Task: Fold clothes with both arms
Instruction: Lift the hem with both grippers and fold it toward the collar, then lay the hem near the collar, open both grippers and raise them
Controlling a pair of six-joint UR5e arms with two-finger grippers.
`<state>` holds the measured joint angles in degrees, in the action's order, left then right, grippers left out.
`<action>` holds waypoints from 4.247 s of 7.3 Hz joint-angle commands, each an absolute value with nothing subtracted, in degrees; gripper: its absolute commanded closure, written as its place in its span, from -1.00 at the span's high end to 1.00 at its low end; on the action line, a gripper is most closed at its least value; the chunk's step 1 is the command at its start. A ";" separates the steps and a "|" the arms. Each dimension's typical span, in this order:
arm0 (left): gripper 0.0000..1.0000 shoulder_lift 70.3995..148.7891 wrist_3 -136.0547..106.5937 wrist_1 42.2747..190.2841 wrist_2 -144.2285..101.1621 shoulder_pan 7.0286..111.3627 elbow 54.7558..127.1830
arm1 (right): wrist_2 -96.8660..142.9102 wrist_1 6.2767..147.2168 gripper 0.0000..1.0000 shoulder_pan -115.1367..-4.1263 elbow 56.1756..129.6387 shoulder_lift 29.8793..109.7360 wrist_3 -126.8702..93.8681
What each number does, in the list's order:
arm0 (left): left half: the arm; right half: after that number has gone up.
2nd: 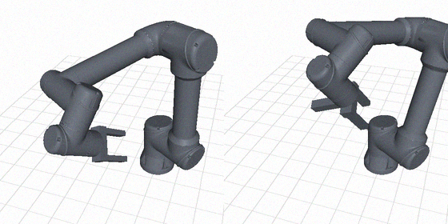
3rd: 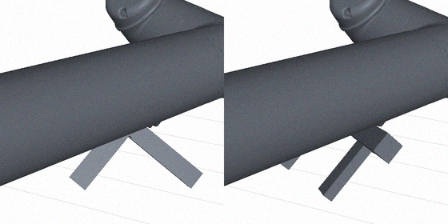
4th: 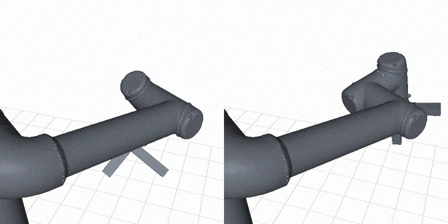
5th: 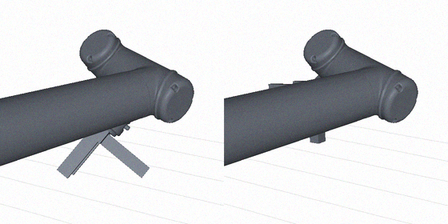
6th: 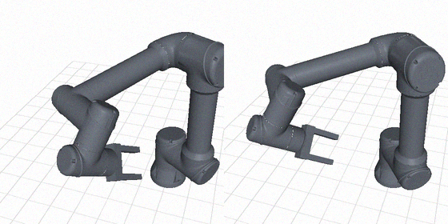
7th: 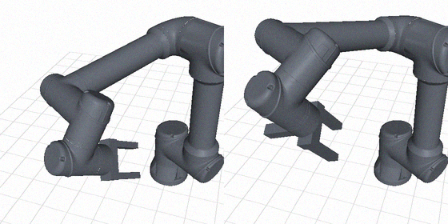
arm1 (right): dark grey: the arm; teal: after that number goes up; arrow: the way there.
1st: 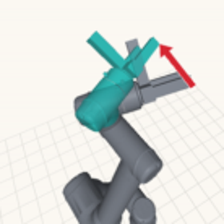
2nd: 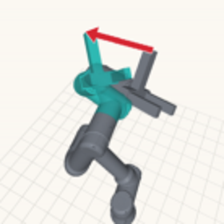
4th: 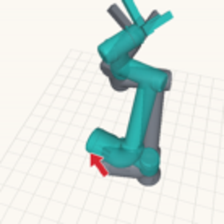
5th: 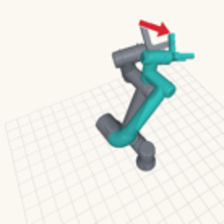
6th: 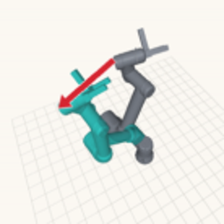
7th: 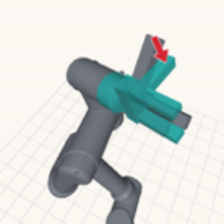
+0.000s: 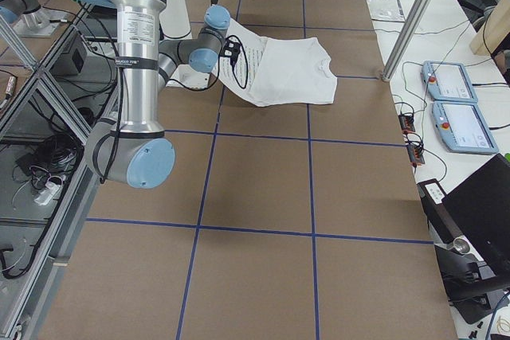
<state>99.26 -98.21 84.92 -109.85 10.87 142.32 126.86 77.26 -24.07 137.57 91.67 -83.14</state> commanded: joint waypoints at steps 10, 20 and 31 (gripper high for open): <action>-1.00 115.13 -74.18 92.59 -119.79 48.16 109.73 | 129.46 77.08 -1.00 -51.50 102.08 60.58 -79.81; -1.00 125.59 -75.85 117.77 -117.69 49.48 76.29 | 124.98 63.46 -1.00 -52.47 72.68 47.90 -79.89; 0.75 122.26 -77.08 111.90 -117.77 51.94 88.31 | 120.09 64.07 1.00 -39.85 103.73 73.76 -80.50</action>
